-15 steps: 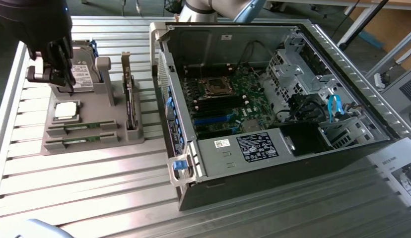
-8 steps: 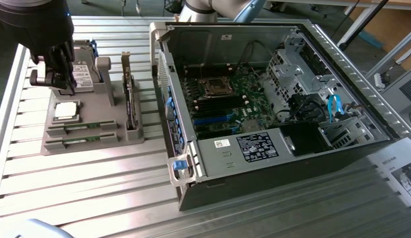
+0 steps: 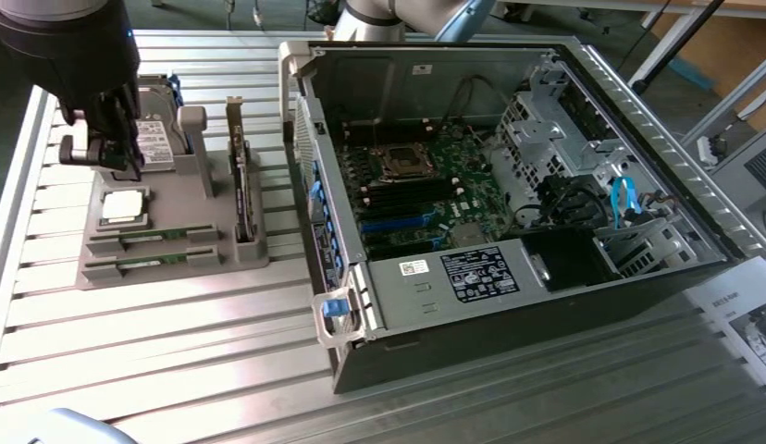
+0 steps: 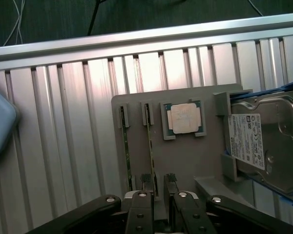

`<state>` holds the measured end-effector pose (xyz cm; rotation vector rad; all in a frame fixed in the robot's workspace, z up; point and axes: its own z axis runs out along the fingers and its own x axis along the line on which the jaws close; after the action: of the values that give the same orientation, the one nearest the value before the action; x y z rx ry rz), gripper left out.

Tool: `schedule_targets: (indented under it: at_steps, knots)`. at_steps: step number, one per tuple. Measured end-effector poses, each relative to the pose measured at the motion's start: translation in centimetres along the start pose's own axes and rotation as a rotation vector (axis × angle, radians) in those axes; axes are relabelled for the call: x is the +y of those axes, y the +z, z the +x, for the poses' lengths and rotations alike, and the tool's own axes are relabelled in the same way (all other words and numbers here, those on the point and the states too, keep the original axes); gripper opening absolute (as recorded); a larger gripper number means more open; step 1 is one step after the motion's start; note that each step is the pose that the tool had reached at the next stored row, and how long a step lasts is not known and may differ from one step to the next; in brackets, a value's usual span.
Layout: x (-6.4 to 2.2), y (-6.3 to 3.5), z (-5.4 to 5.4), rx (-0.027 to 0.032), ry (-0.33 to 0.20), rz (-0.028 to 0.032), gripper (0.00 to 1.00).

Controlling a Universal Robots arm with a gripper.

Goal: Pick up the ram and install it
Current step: 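Pick up the ram and move it above insertion slot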

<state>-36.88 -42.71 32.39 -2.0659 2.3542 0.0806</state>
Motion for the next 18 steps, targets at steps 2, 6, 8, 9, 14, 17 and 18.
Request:
schedule_targets:
  at_steps: [2,6,8,9,14,17,18]
  knots:
    - [-0.01,0.13,0.0,0.0,0.0,0.0,0.24]
    - [-0.02,0.42,0.0,-0.0001,0.0,0.0,0.24]
    - [-0.02,0.53,0.0,0.0,0.0,0.0,0.24]
    - [-0.02,0.59,0.0,0.0,0.0,0.0,0.24]
    - [-0.03,0.88,0.0,0.0,0.0,0.0,0.24]
    - [-0.04,1.04,0.0,0.0,0.0,0.0,0.24]
    - [-0.04,1.1,0.0,-0.0001,0.0,0.0001,0.24]
